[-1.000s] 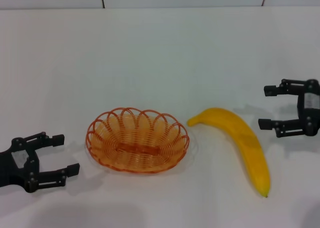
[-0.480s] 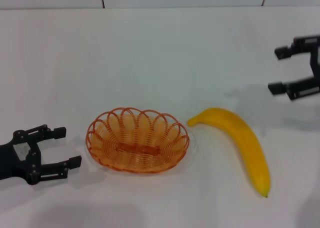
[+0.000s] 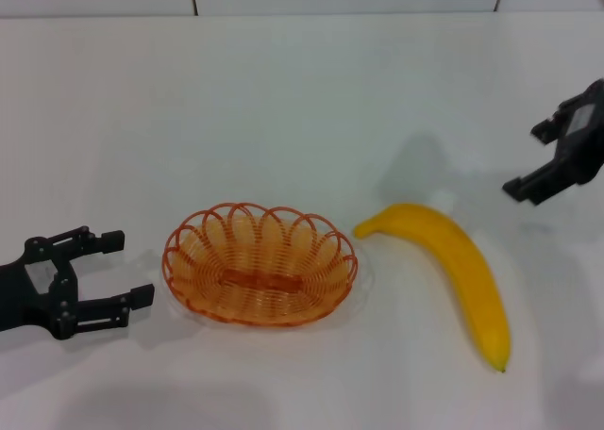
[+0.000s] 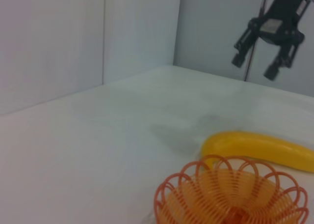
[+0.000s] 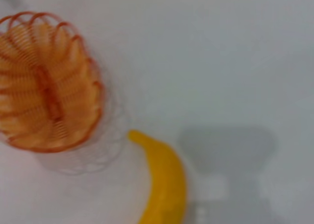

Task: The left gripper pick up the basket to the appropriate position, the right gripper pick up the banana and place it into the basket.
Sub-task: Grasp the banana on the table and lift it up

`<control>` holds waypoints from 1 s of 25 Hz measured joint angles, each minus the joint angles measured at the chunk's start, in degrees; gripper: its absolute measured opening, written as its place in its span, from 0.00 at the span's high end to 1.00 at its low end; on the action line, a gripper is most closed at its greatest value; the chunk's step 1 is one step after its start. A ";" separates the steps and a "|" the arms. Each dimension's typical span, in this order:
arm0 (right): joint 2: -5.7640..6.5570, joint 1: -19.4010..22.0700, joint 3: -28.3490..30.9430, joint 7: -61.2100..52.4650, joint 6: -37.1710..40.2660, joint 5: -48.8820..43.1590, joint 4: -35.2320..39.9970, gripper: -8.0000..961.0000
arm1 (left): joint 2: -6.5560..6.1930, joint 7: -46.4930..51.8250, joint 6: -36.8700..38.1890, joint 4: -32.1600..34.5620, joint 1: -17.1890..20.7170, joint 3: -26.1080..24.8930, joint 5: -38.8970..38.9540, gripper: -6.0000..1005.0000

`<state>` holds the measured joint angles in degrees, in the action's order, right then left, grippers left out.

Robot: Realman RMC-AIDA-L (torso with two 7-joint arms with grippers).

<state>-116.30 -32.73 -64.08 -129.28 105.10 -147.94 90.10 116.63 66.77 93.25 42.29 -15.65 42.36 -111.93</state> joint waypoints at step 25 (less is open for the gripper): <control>0.20 0.84 -12.57 -2.26 -13.38 4.89 -19.35 0.12 | -0.09 -0.02 0.03 -0.66 -0.29 -1.31 -0.49 0.13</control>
<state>-116.10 -31.89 -76.65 -131.54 91.73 -143.06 70.75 116.54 66.75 93.28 41.64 -15.94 41.04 -112.42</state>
